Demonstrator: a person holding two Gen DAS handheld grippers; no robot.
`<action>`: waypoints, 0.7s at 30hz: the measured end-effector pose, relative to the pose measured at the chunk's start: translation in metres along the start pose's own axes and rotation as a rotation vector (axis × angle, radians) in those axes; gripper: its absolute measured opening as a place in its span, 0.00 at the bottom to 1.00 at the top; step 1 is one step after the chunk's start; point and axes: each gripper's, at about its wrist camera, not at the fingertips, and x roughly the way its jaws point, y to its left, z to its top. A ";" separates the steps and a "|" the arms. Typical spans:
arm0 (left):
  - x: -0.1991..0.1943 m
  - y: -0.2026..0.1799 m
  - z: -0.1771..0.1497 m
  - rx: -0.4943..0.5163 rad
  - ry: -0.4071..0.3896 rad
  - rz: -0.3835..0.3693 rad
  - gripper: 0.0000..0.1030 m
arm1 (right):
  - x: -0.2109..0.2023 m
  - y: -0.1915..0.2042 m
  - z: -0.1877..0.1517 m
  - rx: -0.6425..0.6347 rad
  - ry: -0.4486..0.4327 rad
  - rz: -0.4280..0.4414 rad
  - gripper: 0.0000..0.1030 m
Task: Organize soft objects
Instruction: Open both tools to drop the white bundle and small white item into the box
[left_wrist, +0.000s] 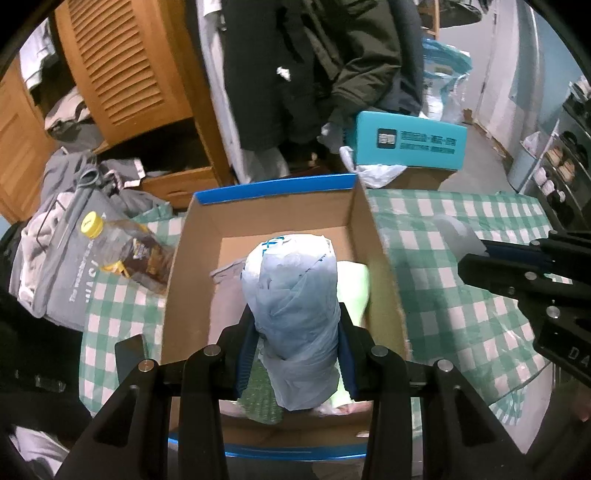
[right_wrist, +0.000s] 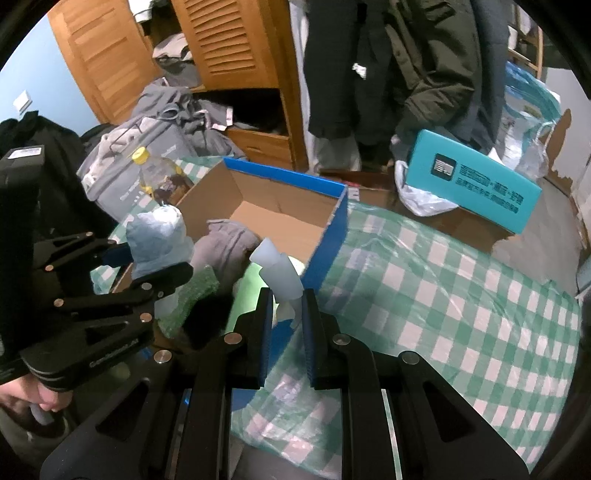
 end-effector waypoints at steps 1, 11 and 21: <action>0.001 0.003 -0.001 -0.005 0.002 0.001 0.38 | 0.002 0.002 0.002 -0.004 0.002 0.003 0.14; 0.027 0.027 -0.010 -0.049 0.065 0.021 0.39 | 0.026 0.025 0.012 -0.029 0.039 0.039 0.14; 0.050 0.037 -0.019 -0.081 0.126 0.039 0.42 | 0.059 0.038 0.013 -0.020 0.101 0.086 0.14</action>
